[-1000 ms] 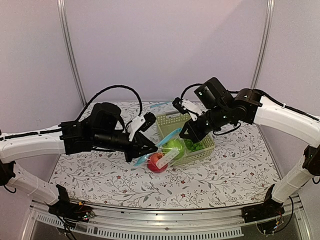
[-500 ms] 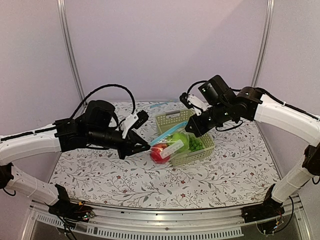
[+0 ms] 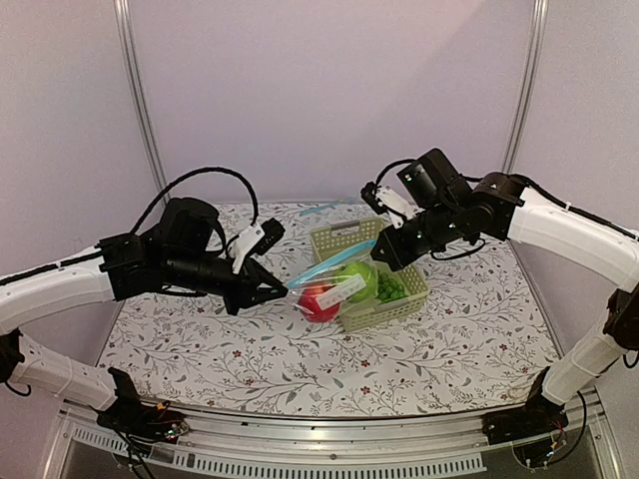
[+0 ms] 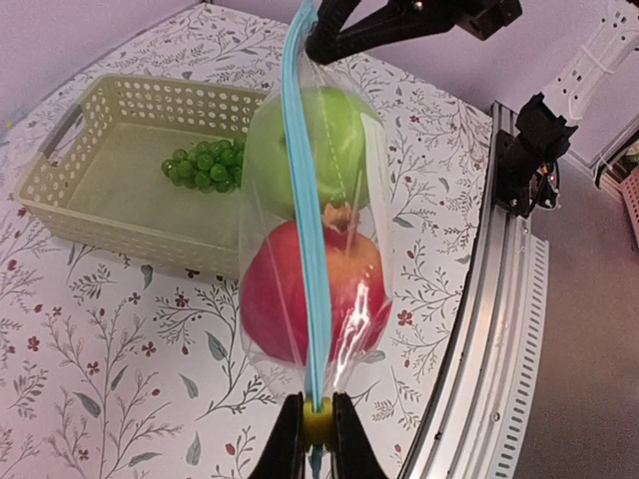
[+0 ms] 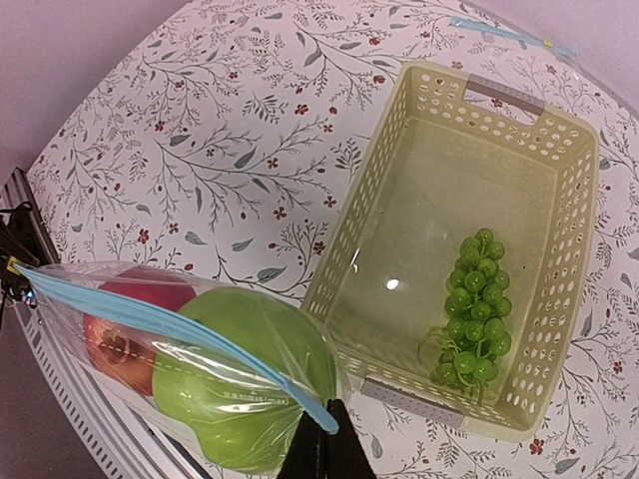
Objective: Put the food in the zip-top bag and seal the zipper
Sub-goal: Zip the zipper of the food storage bag, then place the zipper food storage bag at the center of the board.
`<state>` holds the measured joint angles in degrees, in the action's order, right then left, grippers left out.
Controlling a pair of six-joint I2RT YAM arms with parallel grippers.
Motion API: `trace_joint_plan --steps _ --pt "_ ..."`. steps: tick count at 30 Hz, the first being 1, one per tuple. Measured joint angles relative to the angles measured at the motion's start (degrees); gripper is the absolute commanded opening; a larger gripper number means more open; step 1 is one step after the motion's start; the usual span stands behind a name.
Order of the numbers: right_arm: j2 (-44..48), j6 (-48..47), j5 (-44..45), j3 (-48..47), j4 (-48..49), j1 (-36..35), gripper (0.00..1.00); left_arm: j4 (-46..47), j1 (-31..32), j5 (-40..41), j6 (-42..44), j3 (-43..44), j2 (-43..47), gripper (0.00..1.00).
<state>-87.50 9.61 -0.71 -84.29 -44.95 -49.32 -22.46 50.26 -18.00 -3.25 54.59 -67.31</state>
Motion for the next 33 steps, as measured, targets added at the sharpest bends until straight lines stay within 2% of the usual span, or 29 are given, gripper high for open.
trace_joint_plan --steps 5,6,7,8,10,11,16,21,29,33 --pt "-0.1 0.0 -0.1 0.0 0.2 0.0 0.00 -0.4 -0.4 -0.1 0.2 0.0 0.3 0.02" --pt "-0.1 0.0 -0.2 0.0 0.3 0.0 0.06 -0.5 -0.5 -0.3 0.2 0.0 0.3 0.00" --pt "-0.1 0.0 -0.5 0.0 0.4 0.0 0.19 -0.6 -0.5 -0.6 0.2 0.0 0.3 0.00" --pt "-0.2 -0.1 -0.5 0.0 0.4 0.0 0.36 -0.7 -0.5 -0.9 0.1 0.0 0.3 0.00" --pt "-0.2 0.0 0.3 0.0 0.0 0.4 0.53 -2.1 -0.7 -1.4 -0.4 0.0 0.3 0.00" --pt "-0.2 -0.3 0.7 0.0 -0.1 0.9 0.58 -3.0 -0.8 -1.7 -1.0 0.0 0.2 0.00" --pt "-0.1 -0.6 2.2 0.2 0.1 2.0 0.64 -4.3 -2.1 -3.3 -5.6 -0.6 -1.8 0.00" --pt "0.0 -0.4 4.5 1.0 0.2 2.0 0.68 -3.5 -4.2 -4.5 -10.8 -4.9 -3.1 0.00" --pt "1.0 2.1 8.0 3.8 1.3 3.6 0.71 -2.3 -15.3 -4.8 -18.0 -10.9 -5.6 0.00" --pt "2.2 3.8 8.3 5.7 2.0 5.6 0.72 -0.7 -18.8 -6.5 -21.0 -13.8 -7.8 0.00"
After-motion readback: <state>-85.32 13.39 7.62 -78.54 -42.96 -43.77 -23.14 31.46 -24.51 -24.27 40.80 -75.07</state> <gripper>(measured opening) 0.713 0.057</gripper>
